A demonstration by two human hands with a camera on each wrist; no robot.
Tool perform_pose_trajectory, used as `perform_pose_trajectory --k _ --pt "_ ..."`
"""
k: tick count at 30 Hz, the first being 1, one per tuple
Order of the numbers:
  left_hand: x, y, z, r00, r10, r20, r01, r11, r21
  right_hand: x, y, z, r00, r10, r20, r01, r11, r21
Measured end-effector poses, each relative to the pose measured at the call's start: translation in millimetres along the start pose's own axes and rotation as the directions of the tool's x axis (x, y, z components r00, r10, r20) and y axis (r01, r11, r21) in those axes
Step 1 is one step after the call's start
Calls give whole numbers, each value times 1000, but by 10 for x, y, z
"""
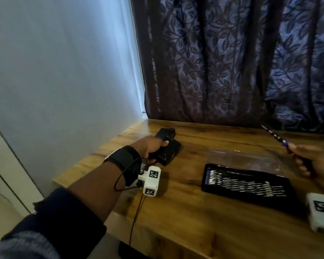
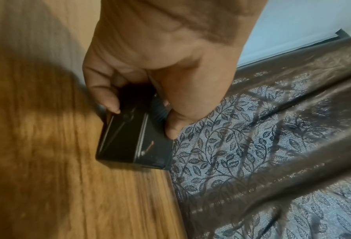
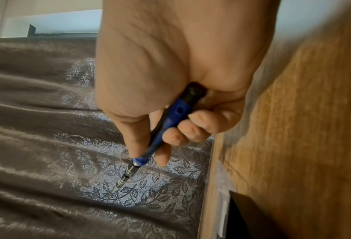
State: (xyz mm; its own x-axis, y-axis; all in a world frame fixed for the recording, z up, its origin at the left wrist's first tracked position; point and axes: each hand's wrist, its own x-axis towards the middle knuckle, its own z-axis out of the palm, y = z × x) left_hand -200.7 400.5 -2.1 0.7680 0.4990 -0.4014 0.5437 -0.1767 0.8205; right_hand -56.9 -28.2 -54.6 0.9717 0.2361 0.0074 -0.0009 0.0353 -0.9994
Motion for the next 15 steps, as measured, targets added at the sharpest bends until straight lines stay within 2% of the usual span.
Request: perform_pose_trajectory --k 4,10,12,15 --pt "-26 -76 -24 1000 -29 12 28 999 44 -68 -73 94 1000 23 -1 -23 998 -59" --pt "-94 -114 10 997 67 -43 -65 996 54 -74 -77 77 999 51 13 -49 991 -122" --pt "-76 -131 8 987 131 -98 -111 976 188 -102 -89 90 998 51 22 -48 991 -123" --pt "-44 -158 -11 962 218 -162 -121 879 462 -166 -114 112 998 35 54 -28 992 -123"
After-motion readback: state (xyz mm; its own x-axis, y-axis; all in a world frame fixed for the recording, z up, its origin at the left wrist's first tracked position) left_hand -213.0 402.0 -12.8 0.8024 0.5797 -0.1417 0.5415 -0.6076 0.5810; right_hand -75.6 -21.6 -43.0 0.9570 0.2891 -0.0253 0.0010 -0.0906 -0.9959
